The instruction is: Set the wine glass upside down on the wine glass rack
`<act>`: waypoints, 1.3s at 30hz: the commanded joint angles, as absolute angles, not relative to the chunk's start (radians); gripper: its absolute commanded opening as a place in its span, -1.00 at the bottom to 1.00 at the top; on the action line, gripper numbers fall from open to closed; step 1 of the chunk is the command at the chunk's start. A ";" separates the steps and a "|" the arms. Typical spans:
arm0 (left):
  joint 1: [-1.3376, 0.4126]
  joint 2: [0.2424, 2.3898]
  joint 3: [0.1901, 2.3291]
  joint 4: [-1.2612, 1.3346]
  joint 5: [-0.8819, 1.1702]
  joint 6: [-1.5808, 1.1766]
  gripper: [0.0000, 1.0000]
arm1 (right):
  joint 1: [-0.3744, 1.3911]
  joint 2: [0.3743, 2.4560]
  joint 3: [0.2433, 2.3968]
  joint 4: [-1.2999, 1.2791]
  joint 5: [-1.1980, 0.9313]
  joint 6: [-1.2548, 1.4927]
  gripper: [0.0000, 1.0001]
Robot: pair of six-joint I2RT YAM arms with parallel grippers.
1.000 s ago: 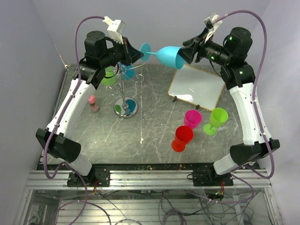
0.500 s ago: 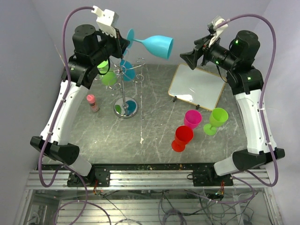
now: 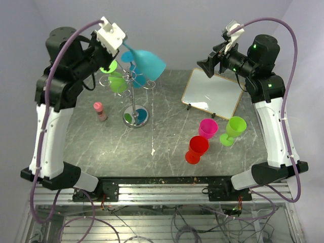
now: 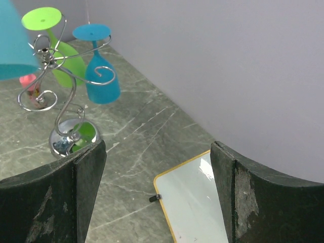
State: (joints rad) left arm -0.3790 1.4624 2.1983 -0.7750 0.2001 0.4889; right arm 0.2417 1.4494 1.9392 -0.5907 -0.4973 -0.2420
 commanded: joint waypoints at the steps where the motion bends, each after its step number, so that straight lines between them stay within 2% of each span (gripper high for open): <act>1: -0.376 1.394 2.233 -1.047 0.283 0.819 -0.86 | 0.234 1.424 1.918 -0.589 -0.497 -0.254 0.67; 9: -0.289 1.311 2.186 -1.329 0.328 1.170 -0.86 | 0.220 1.417 1.897 -0.577 -0.528 -0.242 0.68; 16: -0.245 1.268 2.114 -1.403 0.245 1.300 -0.86 | 0.211 1.414 1.884 -0.571 -0.538 -0.239 0.68; 39: -0.253 1.349 1.952 -1.130 0.150 1.291 -0.86 | 0.190 1.412 1.862 -0.562 -0.562 -0.236 0.68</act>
State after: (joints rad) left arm -0.2474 1.3445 1.9709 -1.2163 0.1680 1.2934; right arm 0.1974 1.4265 1.8706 -0.5880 -0.5510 -0.2436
